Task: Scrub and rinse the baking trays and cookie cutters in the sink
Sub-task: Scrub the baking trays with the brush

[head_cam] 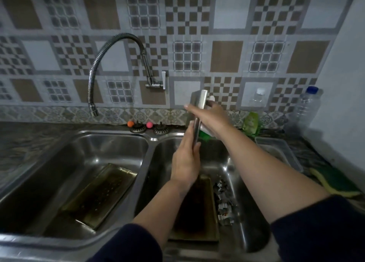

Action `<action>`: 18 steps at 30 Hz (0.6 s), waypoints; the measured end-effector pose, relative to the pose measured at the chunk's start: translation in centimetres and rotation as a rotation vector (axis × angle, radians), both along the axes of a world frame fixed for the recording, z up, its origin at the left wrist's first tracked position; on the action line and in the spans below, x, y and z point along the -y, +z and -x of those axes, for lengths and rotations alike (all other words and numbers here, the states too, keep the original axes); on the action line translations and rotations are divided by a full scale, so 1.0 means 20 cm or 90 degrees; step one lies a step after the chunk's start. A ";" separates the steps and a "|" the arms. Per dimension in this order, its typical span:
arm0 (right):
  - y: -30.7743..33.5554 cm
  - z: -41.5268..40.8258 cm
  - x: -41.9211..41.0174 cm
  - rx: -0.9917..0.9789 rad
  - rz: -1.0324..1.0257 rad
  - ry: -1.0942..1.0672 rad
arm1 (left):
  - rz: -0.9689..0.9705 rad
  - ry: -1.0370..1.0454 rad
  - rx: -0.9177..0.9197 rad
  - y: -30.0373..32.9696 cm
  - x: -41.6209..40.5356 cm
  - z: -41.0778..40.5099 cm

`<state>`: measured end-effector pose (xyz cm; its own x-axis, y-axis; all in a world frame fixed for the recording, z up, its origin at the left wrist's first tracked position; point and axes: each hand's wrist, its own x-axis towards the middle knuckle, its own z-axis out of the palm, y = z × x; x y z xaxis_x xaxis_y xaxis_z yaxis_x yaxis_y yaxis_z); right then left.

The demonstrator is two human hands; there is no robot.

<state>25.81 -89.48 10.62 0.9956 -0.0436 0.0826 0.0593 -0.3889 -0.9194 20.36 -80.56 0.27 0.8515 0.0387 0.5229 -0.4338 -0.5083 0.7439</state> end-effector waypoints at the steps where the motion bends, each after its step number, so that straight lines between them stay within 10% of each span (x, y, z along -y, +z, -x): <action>1: -0.01 0.00 0.00 0.009 -0.006 -0.011 | -0.011 -0.017 -0.001 -0.01 -0.01 0.01; 10: -0.05 0.01 0.14 0.027 -0.037 0.058 | -0.015 -0.020 -0.174 -0.04 -0.32 -0.13; 18: -0.18 0.03 0.25 0.006 -0.039 -0.012 | 0.245 -0.259 -0.181 -0.02 -0.53 -0.20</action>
